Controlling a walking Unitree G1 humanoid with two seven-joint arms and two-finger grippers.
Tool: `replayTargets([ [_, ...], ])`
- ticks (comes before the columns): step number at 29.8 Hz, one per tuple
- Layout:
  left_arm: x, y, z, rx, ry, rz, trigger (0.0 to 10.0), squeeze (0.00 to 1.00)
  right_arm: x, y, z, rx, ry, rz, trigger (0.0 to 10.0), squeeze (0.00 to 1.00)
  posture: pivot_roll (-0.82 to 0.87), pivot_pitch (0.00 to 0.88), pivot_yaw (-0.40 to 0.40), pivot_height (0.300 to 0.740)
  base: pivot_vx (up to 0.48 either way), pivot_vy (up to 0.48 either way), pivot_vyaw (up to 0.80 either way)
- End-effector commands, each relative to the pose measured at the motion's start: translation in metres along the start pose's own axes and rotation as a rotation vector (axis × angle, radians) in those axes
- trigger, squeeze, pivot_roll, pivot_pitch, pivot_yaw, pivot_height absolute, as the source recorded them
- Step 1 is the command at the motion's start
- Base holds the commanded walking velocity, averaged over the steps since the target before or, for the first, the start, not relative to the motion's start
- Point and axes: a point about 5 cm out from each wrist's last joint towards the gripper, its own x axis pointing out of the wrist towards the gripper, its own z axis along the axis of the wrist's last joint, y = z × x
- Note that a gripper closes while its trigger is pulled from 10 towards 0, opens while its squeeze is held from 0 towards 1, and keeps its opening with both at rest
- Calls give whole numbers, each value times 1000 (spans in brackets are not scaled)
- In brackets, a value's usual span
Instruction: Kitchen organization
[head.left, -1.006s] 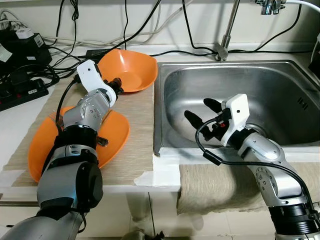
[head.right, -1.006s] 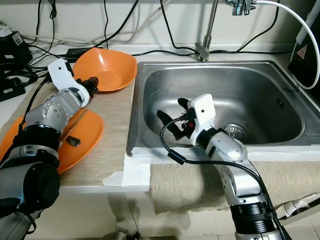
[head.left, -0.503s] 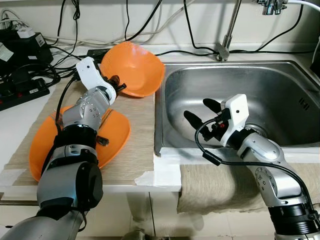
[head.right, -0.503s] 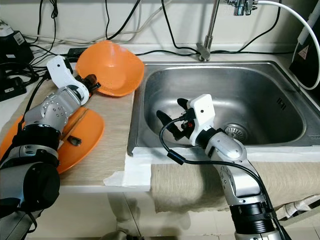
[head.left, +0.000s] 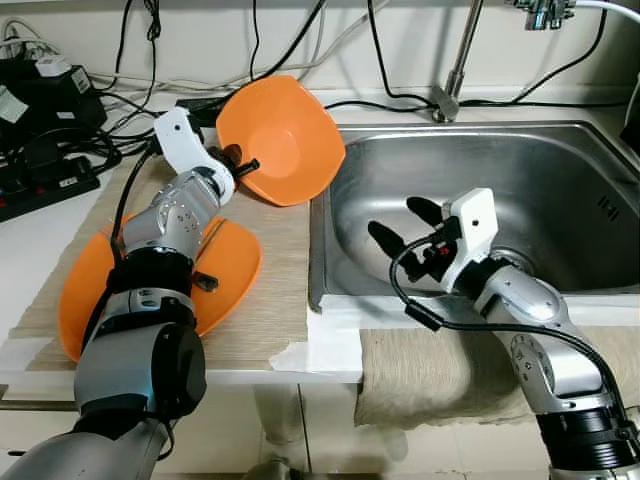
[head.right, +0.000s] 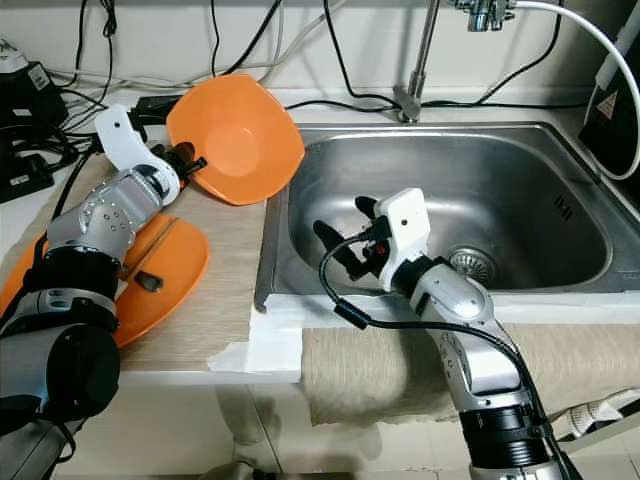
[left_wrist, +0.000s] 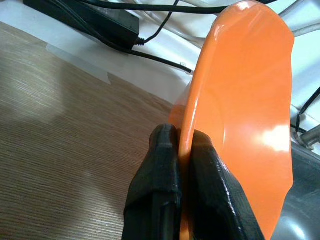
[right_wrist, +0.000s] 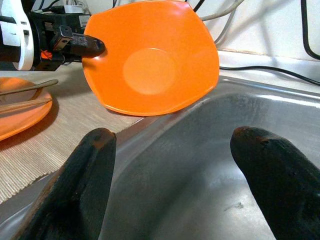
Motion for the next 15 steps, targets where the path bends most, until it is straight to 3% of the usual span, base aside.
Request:
replayTargets([
  [1, 0, -10, 14, 13, -36, -38, 0, 0, -1, -1, -1, -1, 7, -15, 10000, 0, -11, 0, 62, 740, 0, 0, 0],
  [15, -3, -25, 26, -18, -67, -103, 0, 0, -2, -4, -4, -4, 10, -34, 10000, 0, -8, 0, 59, 740, 0, 0, 0],
])
